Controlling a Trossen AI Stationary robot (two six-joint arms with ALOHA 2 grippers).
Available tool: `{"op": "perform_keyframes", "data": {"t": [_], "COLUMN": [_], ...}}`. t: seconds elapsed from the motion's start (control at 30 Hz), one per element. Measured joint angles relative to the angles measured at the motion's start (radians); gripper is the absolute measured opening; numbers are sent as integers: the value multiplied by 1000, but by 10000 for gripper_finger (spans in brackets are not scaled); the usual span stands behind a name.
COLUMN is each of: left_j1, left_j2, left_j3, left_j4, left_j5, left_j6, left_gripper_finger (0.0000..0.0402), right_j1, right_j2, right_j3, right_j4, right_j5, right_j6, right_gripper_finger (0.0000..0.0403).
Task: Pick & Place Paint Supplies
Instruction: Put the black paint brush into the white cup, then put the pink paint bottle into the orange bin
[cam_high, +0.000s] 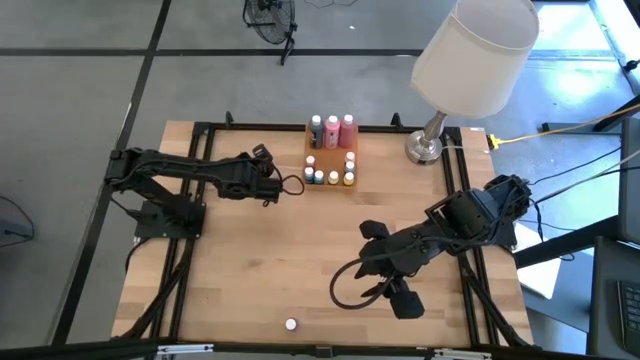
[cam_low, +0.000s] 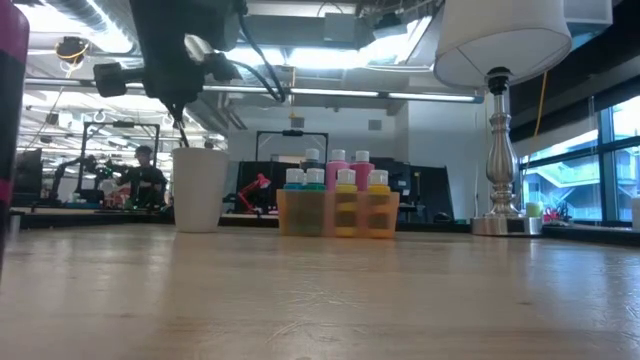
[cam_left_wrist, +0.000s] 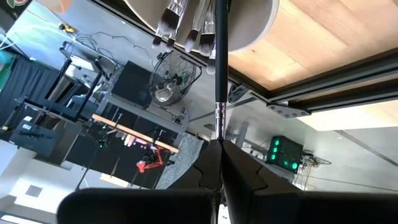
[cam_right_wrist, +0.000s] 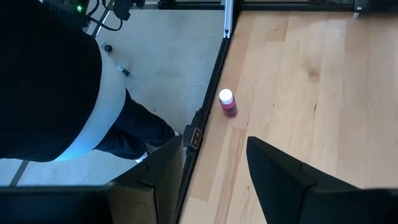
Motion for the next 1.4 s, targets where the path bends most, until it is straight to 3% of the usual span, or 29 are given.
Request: {"op": "perform_keyframes", "data": {"t": [0.2,0.43,0.67,0.8,0.93,1.23,1.33,1.4], "left_j1": [0,0,1,1,1,-84,-153,-207], "left_j2": [0,0,0,0,-1,-5,-5,-5], "left_j3": [0,1,1,1,10,259,379,464], "left_j4": [23,20,92,104,92,0,-77,-141], "left_j5": [6,94,45,37,-51,-165,-107,18], "left_j6": [-12,32,29,35,35,-116,-308,-429], "left_gripper_finger": [2,15,65,75,77,77,77,77], "right_j1": [0,0,0,0,0,0,0,0], "right_j2": [0,0,0,0,0,0,0,0], "right_j3": [0,0,0,0,0,0,0,0], "right_j4": [-6,-6,-11,-13,-15,-23,-27,-29], "right_j5": [0,0,0,0,0,-5,-16,-18], "right_j6": [-4,-7,-7,-7,-7,-7,-8,-8], "right_gripper_finger": [181,181,181,181,181,181,181,181]}}
